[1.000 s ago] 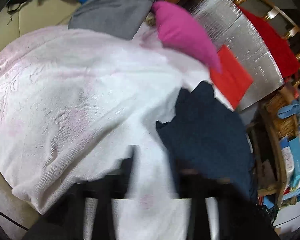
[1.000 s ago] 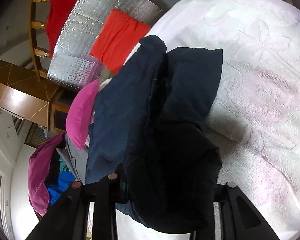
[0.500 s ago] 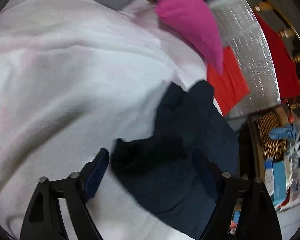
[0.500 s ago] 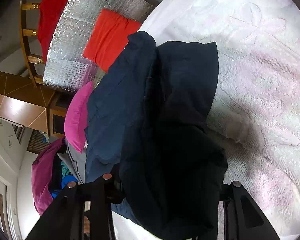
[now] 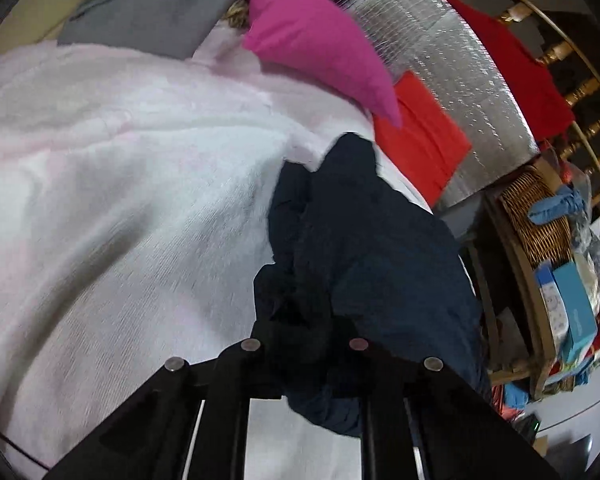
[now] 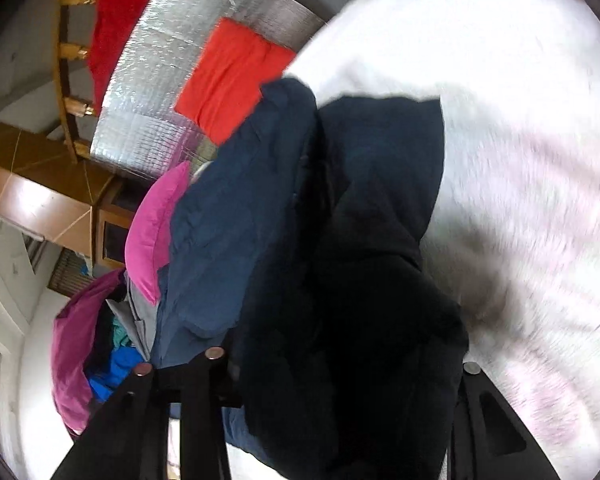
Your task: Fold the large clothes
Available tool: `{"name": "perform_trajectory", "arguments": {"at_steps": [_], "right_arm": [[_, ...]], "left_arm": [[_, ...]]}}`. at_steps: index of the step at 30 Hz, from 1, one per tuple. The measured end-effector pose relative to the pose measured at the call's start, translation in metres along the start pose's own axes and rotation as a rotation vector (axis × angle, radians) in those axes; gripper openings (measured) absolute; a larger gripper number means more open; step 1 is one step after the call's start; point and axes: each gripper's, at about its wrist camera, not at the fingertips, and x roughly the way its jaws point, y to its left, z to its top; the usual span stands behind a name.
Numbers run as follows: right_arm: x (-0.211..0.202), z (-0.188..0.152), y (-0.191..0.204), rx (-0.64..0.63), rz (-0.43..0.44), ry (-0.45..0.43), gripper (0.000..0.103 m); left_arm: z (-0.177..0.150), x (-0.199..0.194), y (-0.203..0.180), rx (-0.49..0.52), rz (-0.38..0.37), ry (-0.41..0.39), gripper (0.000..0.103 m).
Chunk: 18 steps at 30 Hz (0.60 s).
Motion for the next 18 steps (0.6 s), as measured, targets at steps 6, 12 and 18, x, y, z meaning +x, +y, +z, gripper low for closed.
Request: {"name": "perform_trajectory", "arguments": {"at_steps": [6, 12, 18], "right_arm": [[-0.023, -0.002, 0.005, -0.053, 0.052, -0.001, 0.042], [-0.011, -0.017, -0.030, 0.078, 0.044, 0.091, 0.057], [-0.039, -0.002, -0.025, 0.050, -0.011, 0.094, 0.060]], "left_arm": [[-0.062, -0.048, 0.019, 0.019, 0.054, -0.015, 0.013], [-0.075, -0.049, 0.051, -0.087, 0.063, 0.057, 0.029], [-0.050, -0.080, 0.039, -0.012, 0.158, -0.018, 0.071]]}}
